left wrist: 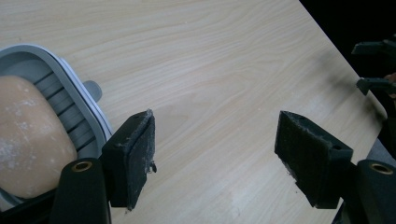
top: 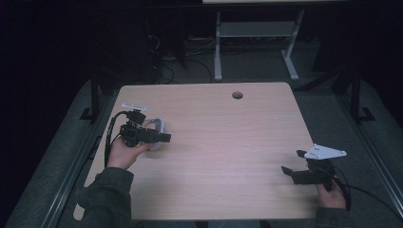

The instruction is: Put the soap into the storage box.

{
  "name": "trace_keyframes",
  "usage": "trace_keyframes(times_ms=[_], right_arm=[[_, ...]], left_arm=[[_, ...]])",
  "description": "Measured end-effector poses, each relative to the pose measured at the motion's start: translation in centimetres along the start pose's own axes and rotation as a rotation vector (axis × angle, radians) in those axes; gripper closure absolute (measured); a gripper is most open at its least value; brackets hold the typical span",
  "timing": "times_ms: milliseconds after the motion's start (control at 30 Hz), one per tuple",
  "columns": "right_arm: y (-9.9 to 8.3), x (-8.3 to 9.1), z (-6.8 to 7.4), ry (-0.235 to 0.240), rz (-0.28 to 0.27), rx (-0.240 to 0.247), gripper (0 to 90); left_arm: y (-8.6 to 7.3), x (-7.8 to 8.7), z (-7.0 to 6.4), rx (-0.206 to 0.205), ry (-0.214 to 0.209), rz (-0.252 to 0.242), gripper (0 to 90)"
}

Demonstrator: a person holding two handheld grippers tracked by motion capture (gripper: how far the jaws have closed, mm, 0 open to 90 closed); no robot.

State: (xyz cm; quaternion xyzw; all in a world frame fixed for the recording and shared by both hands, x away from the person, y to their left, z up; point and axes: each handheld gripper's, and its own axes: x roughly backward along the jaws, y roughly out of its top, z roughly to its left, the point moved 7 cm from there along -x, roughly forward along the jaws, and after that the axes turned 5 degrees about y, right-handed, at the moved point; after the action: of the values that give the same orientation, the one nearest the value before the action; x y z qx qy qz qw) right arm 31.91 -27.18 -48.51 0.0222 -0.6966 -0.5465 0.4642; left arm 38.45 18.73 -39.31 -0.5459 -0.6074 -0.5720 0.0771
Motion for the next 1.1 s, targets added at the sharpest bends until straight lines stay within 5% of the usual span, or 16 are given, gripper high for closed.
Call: trace_keyframes(times_ms=[1100], right_arm=[[-0.1, -0.1, -0.1, -0.005, 0.007, 0.001, 14.0]], left_arm=[[-3.3, 0.6, -1.1, -0.039, -0.043, -0.001, 26.8]])
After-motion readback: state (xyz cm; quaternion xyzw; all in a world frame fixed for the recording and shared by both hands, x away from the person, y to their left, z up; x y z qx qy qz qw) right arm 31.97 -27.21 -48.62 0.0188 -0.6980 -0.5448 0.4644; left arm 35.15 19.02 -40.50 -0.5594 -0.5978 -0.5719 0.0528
